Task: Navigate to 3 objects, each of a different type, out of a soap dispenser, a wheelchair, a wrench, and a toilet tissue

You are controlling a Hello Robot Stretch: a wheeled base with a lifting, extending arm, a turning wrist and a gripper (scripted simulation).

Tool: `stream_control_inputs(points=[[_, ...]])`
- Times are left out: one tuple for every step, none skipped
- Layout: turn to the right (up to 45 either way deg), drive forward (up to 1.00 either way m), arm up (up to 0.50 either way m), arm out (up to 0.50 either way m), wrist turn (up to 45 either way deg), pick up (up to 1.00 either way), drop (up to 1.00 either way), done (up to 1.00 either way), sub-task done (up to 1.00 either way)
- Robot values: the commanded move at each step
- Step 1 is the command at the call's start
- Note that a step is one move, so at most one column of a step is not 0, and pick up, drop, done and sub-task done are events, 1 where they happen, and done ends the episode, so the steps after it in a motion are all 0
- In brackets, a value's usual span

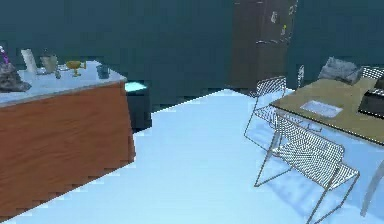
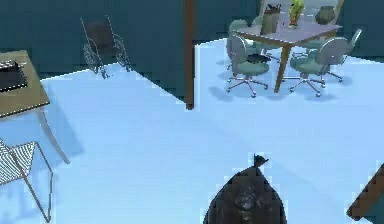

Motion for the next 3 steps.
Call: stream_control_inputs(points=[[45.0, 0.00, 0.00, 0.00, 0.0, 0.00, 0.00, 0.00, 0.00], [0.0, 0.40, 0.00, 0.00, 0.0, 0.00, 0.00, 0.00, 0.00], [33.0, 0.00, 0.00, 0.00, 0.0, 0.00, 0.00, 0.00, 0.00]])
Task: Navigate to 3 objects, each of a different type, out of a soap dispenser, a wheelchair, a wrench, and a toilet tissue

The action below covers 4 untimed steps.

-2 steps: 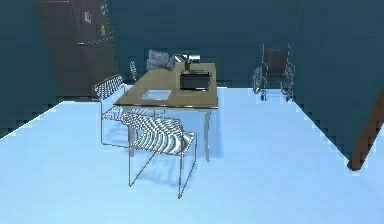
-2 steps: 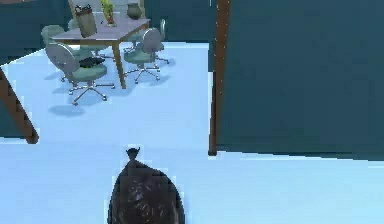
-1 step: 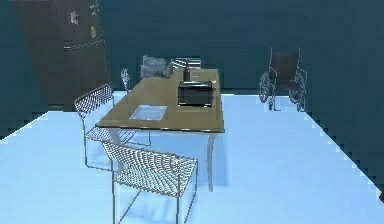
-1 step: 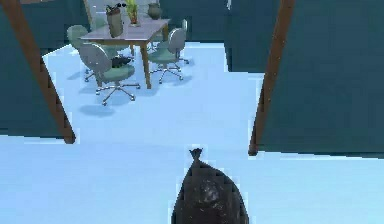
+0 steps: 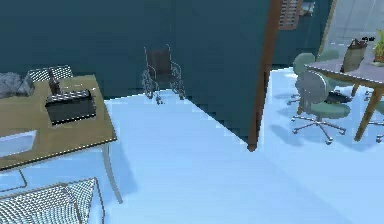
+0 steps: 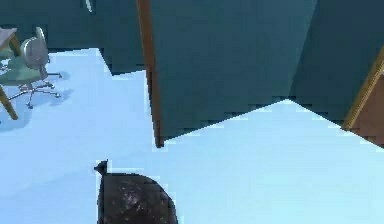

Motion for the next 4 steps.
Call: stream_control_inputs(points=[[0.0, 1.00, 0.00, 0.00, 0.0, 0.00, 0.00, 0.00, 0.00], [6.0, 0.00, 0.00, 0.00, 0.0, 0.00, 0.00, 0.00, 0.00], [3.0, 0.00, 0.00, 0.00, 0.0, 0.00, 0.00, 0.00, 0.00], [0.0, 0.25, 0.00, 0.00, 0.0, 0.00, 0.00, 0.00, 0.00]])
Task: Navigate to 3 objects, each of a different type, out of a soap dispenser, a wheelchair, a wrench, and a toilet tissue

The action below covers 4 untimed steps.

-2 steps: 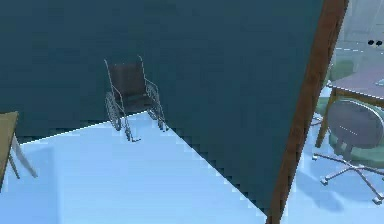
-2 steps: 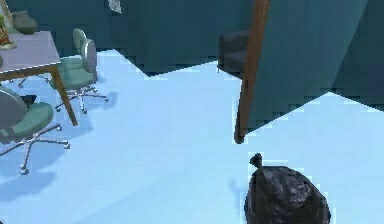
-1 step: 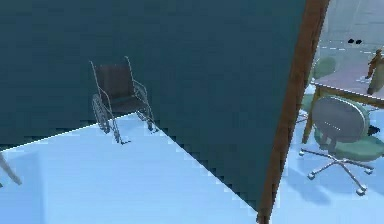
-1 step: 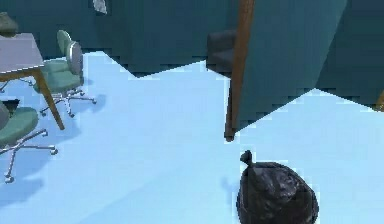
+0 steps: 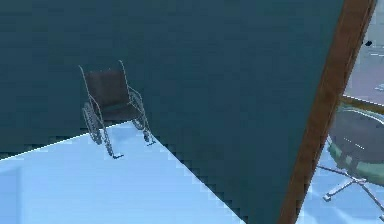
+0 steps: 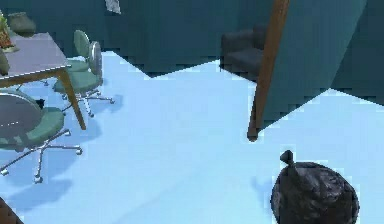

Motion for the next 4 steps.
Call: stream_control_inputs(points=[[-45.0, 0.00, 0.00, 0.00, 0.0, 0.00, 0.00, 0.00, 0.00], [0.0, 0.60, 0.00, 0.00, 0.0, 0.00, 0.00, 0.00, 0.00], [-36.0, 0.00, 0.00, 0.00, 0.0, 0.00, 0.00, 0.00, 0.00], [0.0, 0.00, 0.00, 0.00, 0.0, 0.00, 0.00, 0.00, 1.00]])
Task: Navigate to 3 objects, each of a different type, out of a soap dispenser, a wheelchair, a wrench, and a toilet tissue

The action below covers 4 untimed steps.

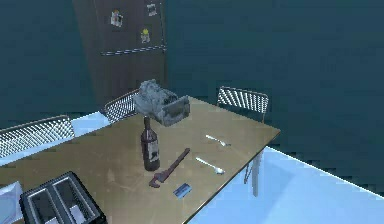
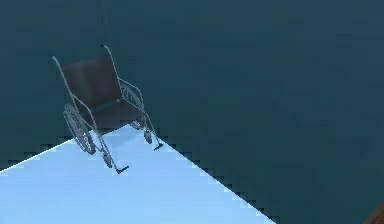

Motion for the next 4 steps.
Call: stream_control_inputs(points=[[45.0, 0.00, 0.00, 0.00, 0.0, 0.00, 0.00, 0.00, 0.00], [15.0, 0.00, 0.00, 0.00, 0.0, 0.00, 0.00, 0.00, 0.00], [0.0, 0.45, 0.00, 0.00, 0.0, 0.00, 0.00, 0.00, 0.00], [0.0, 0.00, 0.00, 0.00, 0.0, 0.00, 0.00, 0.00, 1.00]])
